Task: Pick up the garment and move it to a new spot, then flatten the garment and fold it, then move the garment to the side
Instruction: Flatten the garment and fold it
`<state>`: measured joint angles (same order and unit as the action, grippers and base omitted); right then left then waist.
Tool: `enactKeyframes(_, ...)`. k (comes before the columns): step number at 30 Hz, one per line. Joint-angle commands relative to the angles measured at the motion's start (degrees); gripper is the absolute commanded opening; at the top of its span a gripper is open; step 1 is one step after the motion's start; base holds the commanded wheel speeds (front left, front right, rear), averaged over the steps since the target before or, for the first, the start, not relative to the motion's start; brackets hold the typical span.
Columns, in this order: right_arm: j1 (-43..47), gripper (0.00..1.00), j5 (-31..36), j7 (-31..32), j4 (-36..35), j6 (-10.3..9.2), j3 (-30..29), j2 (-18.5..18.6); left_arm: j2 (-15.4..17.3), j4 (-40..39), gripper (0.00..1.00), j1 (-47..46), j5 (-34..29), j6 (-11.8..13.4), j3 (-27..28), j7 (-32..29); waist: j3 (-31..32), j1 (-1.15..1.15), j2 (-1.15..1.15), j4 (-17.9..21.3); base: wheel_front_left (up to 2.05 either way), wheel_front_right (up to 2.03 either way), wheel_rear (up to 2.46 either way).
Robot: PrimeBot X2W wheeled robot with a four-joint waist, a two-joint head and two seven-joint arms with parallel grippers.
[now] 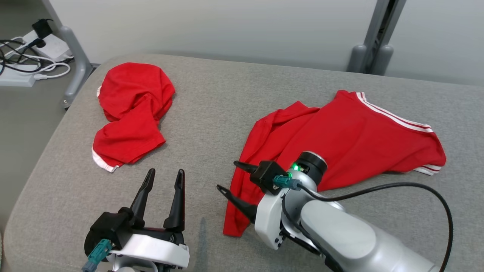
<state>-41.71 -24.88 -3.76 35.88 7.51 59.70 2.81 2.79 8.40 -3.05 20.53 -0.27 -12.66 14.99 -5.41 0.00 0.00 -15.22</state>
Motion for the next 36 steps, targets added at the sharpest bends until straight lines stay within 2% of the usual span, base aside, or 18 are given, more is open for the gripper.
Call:
enactKeyframes(1,-0.93,1.00,-0.39,-0.39,0.62,-0.04,0.03,0.37,0.19,-0.15,1.00,-0.26,-0.06,0.39,0.48,0.21,0.11,0.00,0.00,0.63,0.00,0.00,0.00)
enactKeyframes(7,-3.38,1.00,-0.40,-2.90,3.11,-0.04,-3.31,1.79,0.20,-0.70,1.00,-0.29,-0.61,0.31,1.70,0.22,0.85,0.00,0.00,4.03,0.00,0.00,0.00)
enactKeyframes(15,0.05,1.00,4.40,-9.30,1.11,-0.04,-18.63,6.15,0.20,-1.98,1.00,-0.73,-1.48,0.18,3.92,0.22,1.32,0.00,0.00,10.41,0.00,0.00,0.00)
enactKeyframes(20,6.70,1.00,8.16,-10.79,-3.05,-0.04,-29.60,6.60,0.19,-2.34,1.00,-0.80,-1.97,-0.03,5.27,0.21,1.22,0.00,0.00,13.44,0.00,0.00,0.00)
enactKeyframes(27,19.22,1.00,13.69,-11.32,-9.35,-0.03,-43.60,3.26,0.20,-2.22,1.00,-0.12,-2.04,-0.43,5.96,0.21,1.09,0.00,0.00,16.19,0.00,0.00,0.00)
enactKeyframes(30,23.20,1.00,16.65,-11.42,-11.41,-0.04,-46.67,1.78,0.19,-1.82,1.00,0.29,-2.38,-0.66,5.47,0.21,0.90,0.00,0.00,16.81,0.00,0.00,0.00)
enactKeyframes(36,27.92,1.00,18.19,-11.33,-14.32,-0.04,-49.66,0.29,0.21,-1.57,1.00,0.78,-2.07,-0.71,4.80,0.22,0.74,0.00,0.00,17.15,0.00,0.00,0.00)
